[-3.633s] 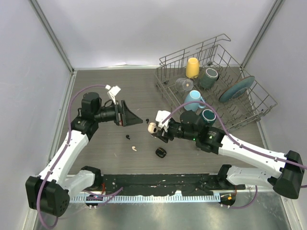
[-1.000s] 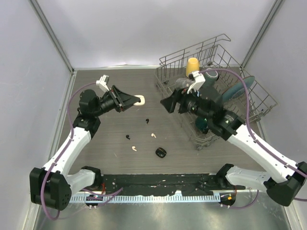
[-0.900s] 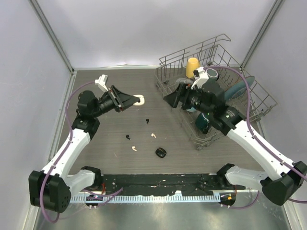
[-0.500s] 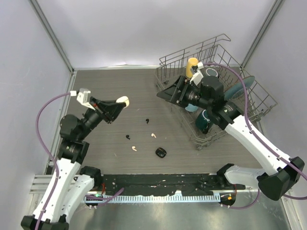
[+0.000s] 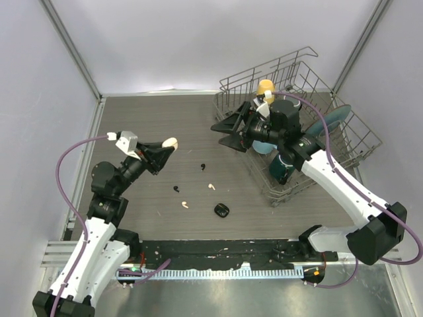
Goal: Insert the wireless bluetooth earbuds into the charging case
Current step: Pick up the charging case at the center of the board, then open the charging case.
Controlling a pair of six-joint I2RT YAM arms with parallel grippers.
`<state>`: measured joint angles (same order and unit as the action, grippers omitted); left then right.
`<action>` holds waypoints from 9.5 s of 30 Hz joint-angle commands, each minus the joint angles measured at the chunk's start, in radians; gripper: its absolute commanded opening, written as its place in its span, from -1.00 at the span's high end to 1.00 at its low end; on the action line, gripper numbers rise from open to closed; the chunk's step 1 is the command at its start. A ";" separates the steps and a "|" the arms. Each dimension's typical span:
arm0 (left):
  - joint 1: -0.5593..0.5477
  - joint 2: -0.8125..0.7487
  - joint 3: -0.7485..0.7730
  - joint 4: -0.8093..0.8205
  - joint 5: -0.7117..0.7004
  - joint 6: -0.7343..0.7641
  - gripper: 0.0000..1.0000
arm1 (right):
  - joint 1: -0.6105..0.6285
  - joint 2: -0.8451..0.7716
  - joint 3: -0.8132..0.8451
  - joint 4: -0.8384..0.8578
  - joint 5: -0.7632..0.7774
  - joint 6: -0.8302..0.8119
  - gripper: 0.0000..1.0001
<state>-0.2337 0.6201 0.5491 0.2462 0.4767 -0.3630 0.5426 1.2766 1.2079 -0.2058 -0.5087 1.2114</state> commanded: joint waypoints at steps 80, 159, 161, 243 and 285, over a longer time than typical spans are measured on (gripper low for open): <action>-0.248 0.360 0.017 0.614 0.069 0.145 1.00 | 0.068 0.138 -0.120 0.422 -0.180 0.234 -0.17; -0.250 0.573 -0.090 1.110 0.049 -0.096 -0.10 | 0.068 0.124 -0.245 0.645 -0.192 0.398 0.94; -0.250 0.578 -0.094 1.110 0.066 -0.102 -0.14 | 0.068 0.121 -0.242 0.649 -0.189 0.398 0.95; -0.248 0.471 -0.305 1.214 -0.009 -0.005 1.00 | 0.065 -0.051 -0.102 0.035 0.057 -0.309 -0.64; -0.250 0.444 -0.294 1.298 0.336 -0.007 1.00 | 0.218 0.050 0.036 -0.077 0.033 -0.668 -0.56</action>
<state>-0.4820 1.0737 0.2554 1.2903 0.7719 -0.3679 0.7715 1.3182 1.1870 -0.3885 -0.4664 0.5137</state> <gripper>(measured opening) 0.331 0.779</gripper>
